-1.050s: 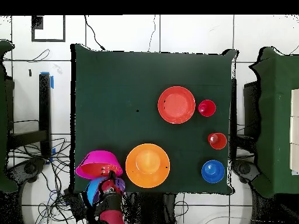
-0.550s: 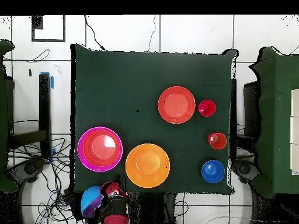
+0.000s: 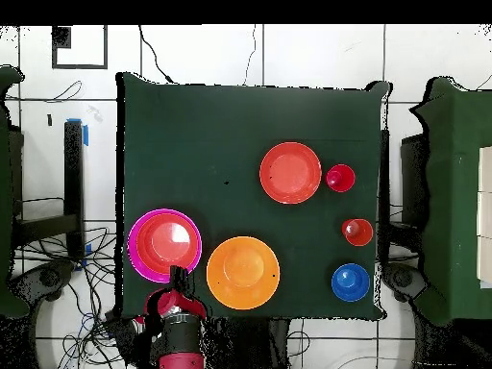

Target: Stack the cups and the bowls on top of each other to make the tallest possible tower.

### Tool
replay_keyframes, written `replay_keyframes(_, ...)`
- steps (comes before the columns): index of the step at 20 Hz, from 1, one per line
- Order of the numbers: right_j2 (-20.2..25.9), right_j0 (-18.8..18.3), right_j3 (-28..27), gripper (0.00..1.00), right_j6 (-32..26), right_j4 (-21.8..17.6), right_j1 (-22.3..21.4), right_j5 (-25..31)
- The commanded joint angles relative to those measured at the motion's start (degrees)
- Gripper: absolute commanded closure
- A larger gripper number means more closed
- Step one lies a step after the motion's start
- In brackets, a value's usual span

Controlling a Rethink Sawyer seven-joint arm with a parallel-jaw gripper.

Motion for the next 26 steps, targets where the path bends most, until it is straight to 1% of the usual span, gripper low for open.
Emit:
replay_keyframes(1, 1.65, -1.66, -4.76, 1.0, 3.21, -5.41, 1.97, 1.2)
replay_keyframes(2, 2.26, -2.94, -4.45, 1.0, 3.6, -6.68, 1.58, 1.6)
replay_keyframes(6, 3.75, -4.19, -4.47, 1.0, 3.91, -8.31, 0.61, 3.94)
replay_keyframes(8, 4.98, -5.43, -3.55, 1.0, 4.58, -9.29, -1.31, 6.2)
replay_keyframes(12, 4.6, -5.17, -0.44, 1.0, 3.58, -6.64, -5.46, 13.12)
replay_keyframes(13, 5.22, -6.47, 1.17, 1.0, 3.65, -5.83, -8.32, 17.38)
replay_keyframes(18, 5.05, -6.77, 1.59, 1.0, 4.1, -6.04, -9.63, 19.32)
replay_keyframes(19, -0.91, -6.93, 2.07, 1.0, -3.1, -0.53, -12.41, 31.72)
replay_keyframes(20, -2.96, -7.4, 1.69, 1.0, -5.01, -1.4, -12.2, 32.17)
replay_keyframes(21, -4.7, -9.17, 1.34, 1.0, -6.88, -2.97, -11.92, 33.09)
replay_keyframes(22, -4.69, -10.73, 1.15, 1.0, -6.91, -4.67, -11.76, 33.39)
replay_keyframes(24, -5.04, -11.08, 0.33, 1.0, -7.72, -6.64, -12.08, 34.98)
replay_keyframes(25, 0.08, -15.62, 1.07, 1.0, -6.89, -8.89, -12.17, 35.16)
replay_keyframes(26, -0.31, -15.61, 0.64, 1.0, -7.02, -9.86, -12.45, 35.58)
